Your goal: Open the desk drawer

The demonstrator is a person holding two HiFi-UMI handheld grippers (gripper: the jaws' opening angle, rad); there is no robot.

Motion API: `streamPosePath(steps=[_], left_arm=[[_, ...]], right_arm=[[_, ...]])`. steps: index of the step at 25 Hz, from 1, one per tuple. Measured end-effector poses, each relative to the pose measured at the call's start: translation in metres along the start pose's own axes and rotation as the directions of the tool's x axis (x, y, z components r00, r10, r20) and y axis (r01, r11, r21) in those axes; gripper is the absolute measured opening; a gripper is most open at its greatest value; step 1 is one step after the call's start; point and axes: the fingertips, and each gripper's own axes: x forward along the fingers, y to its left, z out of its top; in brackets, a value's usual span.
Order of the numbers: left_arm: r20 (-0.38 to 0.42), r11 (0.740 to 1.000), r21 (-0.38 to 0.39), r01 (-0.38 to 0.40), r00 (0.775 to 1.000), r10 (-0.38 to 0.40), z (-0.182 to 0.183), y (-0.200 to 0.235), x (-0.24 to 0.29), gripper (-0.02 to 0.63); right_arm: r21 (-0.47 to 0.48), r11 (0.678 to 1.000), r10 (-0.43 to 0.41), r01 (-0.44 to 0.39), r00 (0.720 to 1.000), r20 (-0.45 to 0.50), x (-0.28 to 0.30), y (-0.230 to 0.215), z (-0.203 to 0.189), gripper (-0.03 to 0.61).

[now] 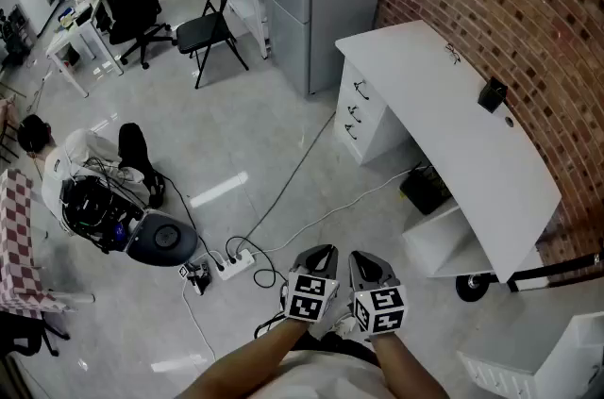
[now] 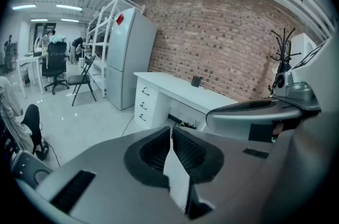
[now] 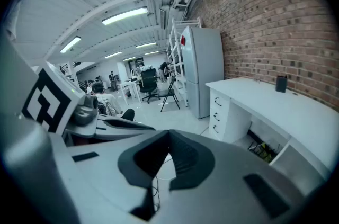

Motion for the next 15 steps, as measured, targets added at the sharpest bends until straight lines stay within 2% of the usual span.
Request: streamPosePath(steps=[9,15], left_arm=[[-0.004,0.999,-0.02,-0.029,1.0,0.029,0.0,0.003,-0.007,0.021],[0.007,0.998,-0.05,-0.024,1.0,0.024,0.002,0.016,-0.005,0.022]], right_arm=[[-0.005,1.0,0.018,-0.018,1.0,-0.013,-0.003,0.007,0.0,0.015],[0.001,1.0,0.0,0.0,1.0,-0.004,0.005,0.007,0.005,0.015]])
